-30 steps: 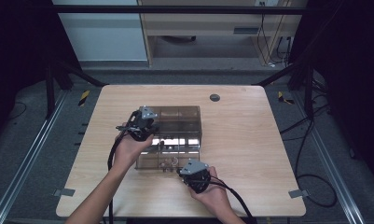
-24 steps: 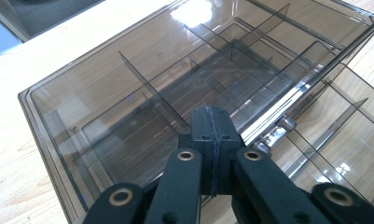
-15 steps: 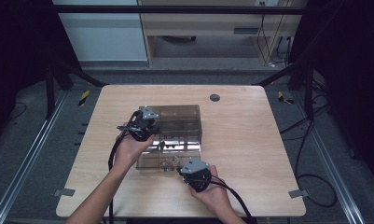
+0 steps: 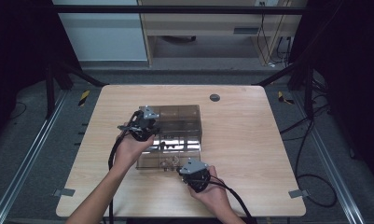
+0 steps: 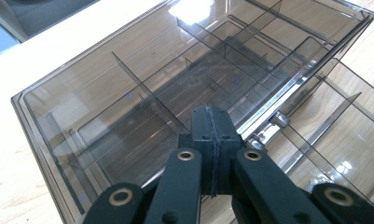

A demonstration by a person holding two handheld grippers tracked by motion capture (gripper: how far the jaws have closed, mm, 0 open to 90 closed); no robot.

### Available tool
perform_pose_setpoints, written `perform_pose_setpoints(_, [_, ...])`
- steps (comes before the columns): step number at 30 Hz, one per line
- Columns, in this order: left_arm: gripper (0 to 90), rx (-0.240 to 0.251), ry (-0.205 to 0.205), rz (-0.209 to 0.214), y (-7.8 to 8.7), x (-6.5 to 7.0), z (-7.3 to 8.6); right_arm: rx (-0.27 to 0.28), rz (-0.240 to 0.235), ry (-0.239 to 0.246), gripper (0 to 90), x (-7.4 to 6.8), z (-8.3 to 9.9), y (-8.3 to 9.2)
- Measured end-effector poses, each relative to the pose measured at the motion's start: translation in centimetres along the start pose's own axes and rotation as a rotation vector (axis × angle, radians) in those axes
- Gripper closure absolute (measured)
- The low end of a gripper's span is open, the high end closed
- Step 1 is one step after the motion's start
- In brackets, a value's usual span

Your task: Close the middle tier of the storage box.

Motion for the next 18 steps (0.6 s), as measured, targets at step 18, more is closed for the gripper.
perform_pose_setpoints(18, [89.5, -0.002, -0.012, -0.001, -0.03, 0.08, -0.05, 0.017, 0.002, 0.002, 90.0, 0.17, -0.66, 0.30])
Point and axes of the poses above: each handheld gripper's, and its own axes: y roughly backward along the jaws, z roughly out of its underside, x roughly to its right, the point moved 4 cm from there along -y, roughly forward along the jaws, and after that the axes turned 11 degrees about -z, right-handed, at the moved point
